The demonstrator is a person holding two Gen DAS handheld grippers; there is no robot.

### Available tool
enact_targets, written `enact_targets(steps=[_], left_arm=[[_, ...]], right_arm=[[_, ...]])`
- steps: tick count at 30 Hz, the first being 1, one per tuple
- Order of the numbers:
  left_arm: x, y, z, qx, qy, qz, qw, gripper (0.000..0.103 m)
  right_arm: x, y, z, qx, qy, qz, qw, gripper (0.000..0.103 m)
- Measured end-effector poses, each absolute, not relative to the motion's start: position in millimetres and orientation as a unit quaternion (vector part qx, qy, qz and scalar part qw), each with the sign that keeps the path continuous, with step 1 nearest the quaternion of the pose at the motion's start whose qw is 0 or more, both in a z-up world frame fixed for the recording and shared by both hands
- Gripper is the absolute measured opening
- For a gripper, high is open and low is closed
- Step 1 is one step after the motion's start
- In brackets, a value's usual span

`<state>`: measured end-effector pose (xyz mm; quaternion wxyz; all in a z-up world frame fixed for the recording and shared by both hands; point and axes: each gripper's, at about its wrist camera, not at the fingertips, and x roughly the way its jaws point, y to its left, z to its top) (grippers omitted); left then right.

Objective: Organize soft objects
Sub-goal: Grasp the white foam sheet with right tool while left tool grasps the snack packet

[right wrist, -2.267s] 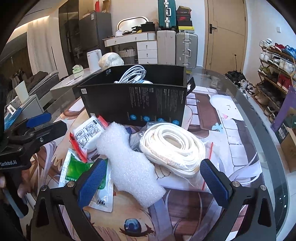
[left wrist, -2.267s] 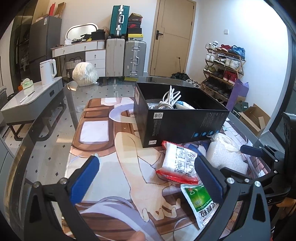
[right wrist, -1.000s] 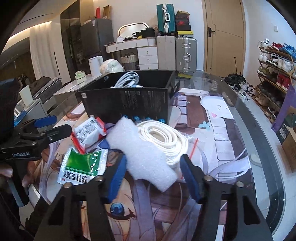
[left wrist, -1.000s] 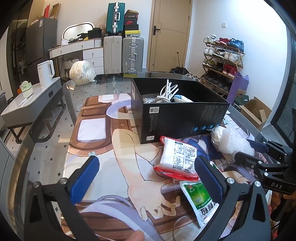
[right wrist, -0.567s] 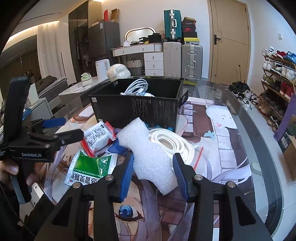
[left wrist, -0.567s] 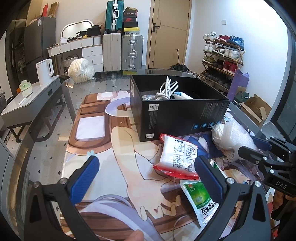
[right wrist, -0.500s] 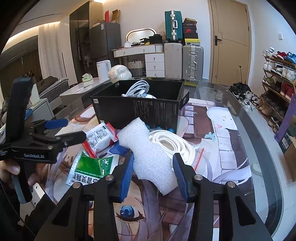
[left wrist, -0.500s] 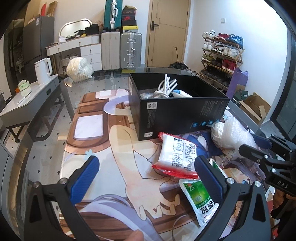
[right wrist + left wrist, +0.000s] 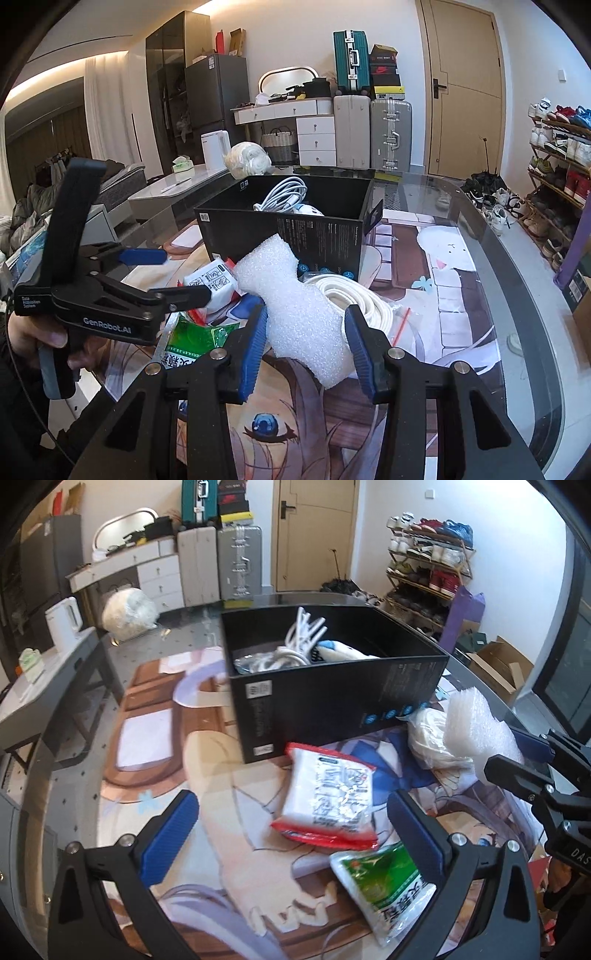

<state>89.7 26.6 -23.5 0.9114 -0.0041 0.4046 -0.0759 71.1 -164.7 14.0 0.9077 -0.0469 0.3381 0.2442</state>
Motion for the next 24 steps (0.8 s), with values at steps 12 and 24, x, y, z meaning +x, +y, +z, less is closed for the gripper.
enact_targets(steps=[12,24], left_arm=[[105,11,-33,0.024,0.436,-0.095,0.895,0.065],[90,19,-22,0.002,0.406,-0.102,0.908,0.045]], right_arm=[[73,-173,17,-0.042,0.335,0.235,0.911,0.044],[73,-172,18,-0.044,0.329,0.236,0.913,0.044]])
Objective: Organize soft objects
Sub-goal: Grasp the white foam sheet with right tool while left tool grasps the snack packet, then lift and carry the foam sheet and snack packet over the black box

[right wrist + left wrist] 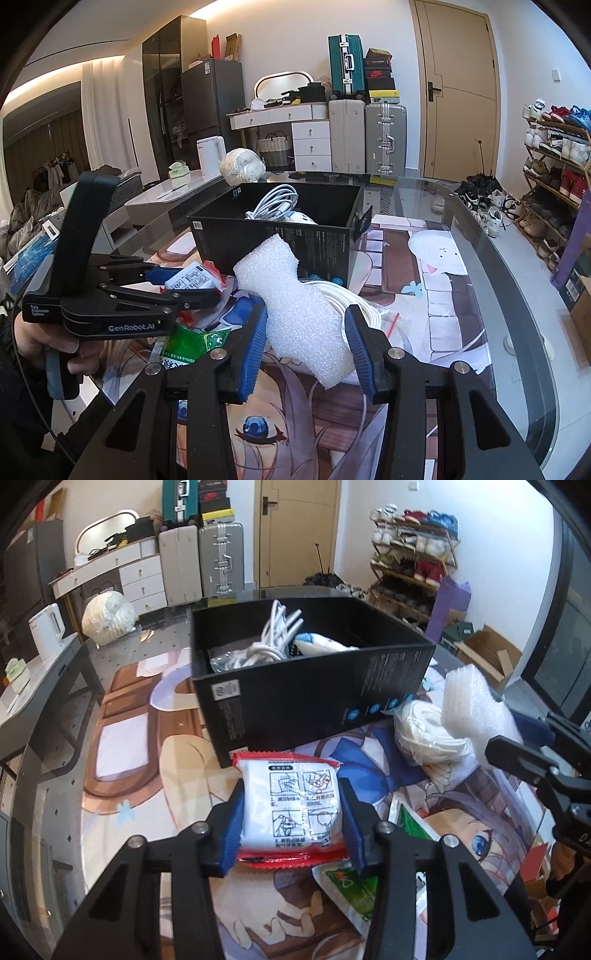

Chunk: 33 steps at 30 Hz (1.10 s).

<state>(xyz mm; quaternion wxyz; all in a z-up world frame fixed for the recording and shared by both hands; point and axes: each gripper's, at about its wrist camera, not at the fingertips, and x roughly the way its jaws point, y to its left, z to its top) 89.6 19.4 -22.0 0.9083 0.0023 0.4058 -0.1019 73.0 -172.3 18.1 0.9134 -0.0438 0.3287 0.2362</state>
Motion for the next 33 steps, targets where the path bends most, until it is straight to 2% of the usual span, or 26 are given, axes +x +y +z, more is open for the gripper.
enact_targets(steps=[17,33], left_arm=[[59,43,41,-0.032,0.326,-0.102,0.939,0.045],[113,42,68,-0.035,0.317,-0.096,0.943,0.045]], right_arm=[[77,-161,59,-0.038,0.326,0.231,0.916,0.044],[136,-145,84,-0.047,0.344,0.219,0.912,0.044]])
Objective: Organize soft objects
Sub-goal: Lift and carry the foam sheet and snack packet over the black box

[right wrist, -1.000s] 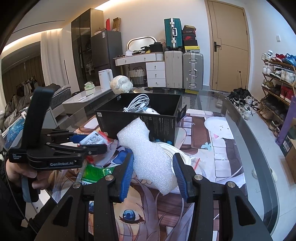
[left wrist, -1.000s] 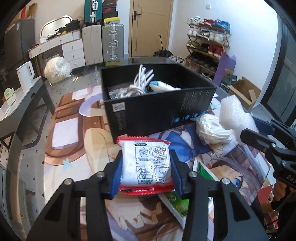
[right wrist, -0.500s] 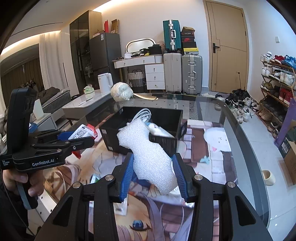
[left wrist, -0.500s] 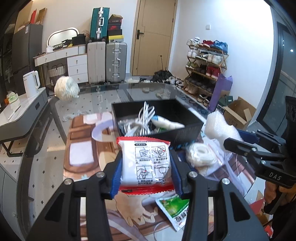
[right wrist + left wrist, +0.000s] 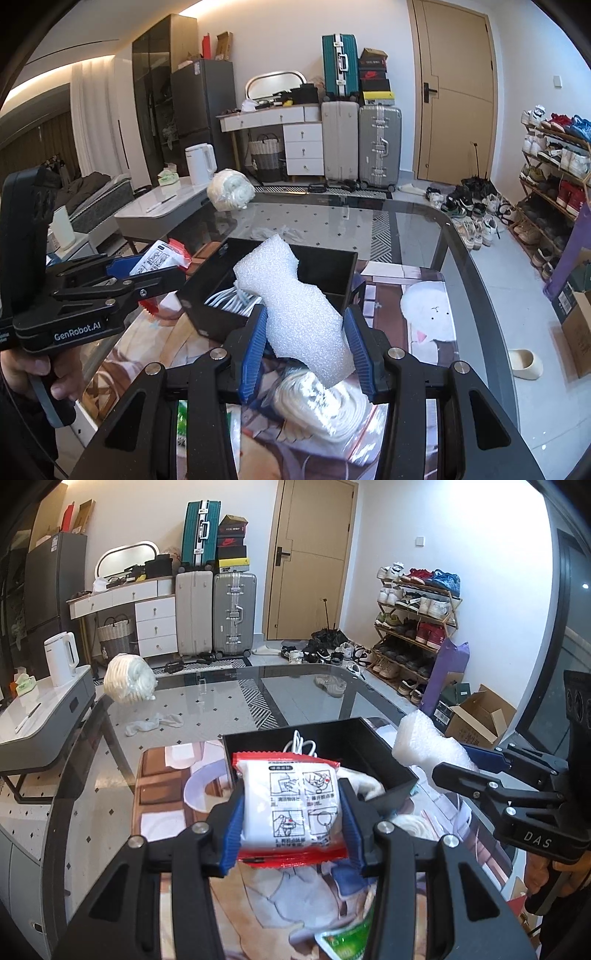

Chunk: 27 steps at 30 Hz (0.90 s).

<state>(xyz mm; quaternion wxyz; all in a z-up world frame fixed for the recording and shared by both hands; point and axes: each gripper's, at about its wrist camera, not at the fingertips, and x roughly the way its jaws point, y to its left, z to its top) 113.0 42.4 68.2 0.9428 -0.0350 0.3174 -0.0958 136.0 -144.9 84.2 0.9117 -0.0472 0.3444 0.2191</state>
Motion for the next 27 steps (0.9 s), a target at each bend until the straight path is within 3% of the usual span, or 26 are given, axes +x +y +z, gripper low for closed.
enact_targets(steps=[27], left_arm=[[196,30,32,-0.021,0.346,-0.107,0.932,0.045]], right_arm=[[235,-102,46,-0.093,0.390,0.200,0.894,0.043]])
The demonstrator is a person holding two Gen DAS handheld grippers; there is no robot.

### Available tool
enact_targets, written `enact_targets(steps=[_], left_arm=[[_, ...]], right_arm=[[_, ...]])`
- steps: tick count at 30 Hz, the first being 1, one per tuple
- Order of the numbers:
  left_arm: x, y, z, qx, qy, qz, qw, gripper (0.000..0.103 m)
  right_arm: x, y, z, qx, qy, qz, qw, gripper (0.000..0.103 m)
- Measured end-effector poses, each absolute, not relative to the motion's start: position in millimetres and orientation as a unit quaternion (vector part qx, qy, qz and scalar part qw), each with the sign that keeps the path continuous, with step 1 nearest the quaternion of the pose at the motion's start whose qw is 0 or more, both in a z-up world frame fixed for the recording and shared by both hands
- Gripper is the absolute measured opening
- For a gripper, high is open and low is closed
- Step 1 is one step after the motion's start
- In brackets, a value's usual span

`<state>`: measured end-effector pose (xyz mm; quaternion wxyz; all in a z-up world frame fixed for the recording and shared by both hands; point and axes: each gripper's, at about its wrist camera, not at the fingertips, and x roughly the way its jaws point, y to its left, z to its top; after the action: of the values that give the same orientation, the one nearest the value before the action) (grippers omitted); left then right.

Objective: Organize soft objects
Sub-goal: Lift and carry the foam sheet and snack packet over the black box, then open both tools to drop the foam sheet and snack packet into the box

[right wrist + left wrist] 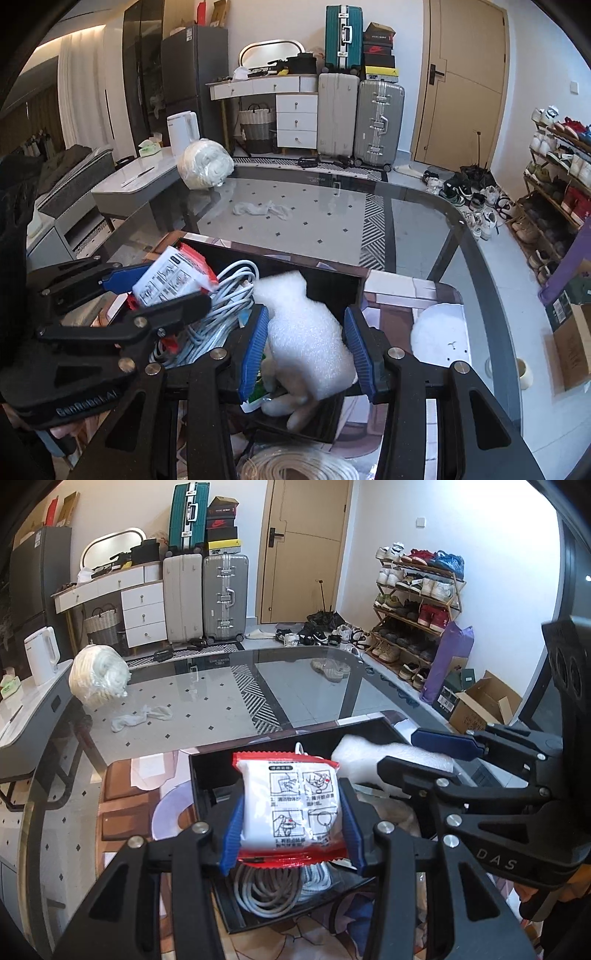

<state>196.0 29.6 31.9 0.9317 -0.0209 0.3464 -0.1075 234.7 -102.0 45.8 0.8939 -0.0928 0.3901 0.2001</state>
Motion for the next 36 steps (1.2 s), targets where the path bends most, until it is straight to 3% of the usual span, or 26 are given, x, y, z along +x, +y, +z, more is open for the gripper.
enact_targets(steps=[19,21,23,25,27,29,31,34,36], left_arm=[[196,37,25,-0.031,0.354,-0.110,0.928,0.045],[194,35,25,-0.030,0.355,-0.111,0.928,0.045],[193,34,25,-0.029,0.354,-0.112,0.928,0.046],[193,32,25,-0.027,0.353,-0.113,0.928,0.046],[194,29,25,-0.027,0.352,-0.112,0.929,0.047],[195,25,25,-0.021,0.355,-0.112,0.928,0.051],[194,22,25,-0.016,0.357,-0.114,0.927,0.065],[189,21,27,-0.017,0.357,-0.109,0.928,0.074],[181,20,30,-0.019,0.351,-0.107,0.930,0.087]], right_arm=[[246,-83,21,-0.140,0.406,0.224,0.875,0.040],[240,-89,28,-0.138,0.389,0.231,0.881,0.049],[234,-98,35,-0.137,0.379,0.232,0.885,0.050],[227,-110,41,-0.135,0.375,0.221,0.890,0.061],[221,-120,43,-0.125,0.374,0.219,0.893,0.080],[214,-128,45,-0.118,0.370,0.219,0.895,0.083],[206,-135,46,-0.121,0.367,0.211,0.898,0.084],[196,-147,48,-0.117,0.365,0.199,0.902,0.089],[191,-156,49,-0.108,0.364,0.192,0.905,0.095]])
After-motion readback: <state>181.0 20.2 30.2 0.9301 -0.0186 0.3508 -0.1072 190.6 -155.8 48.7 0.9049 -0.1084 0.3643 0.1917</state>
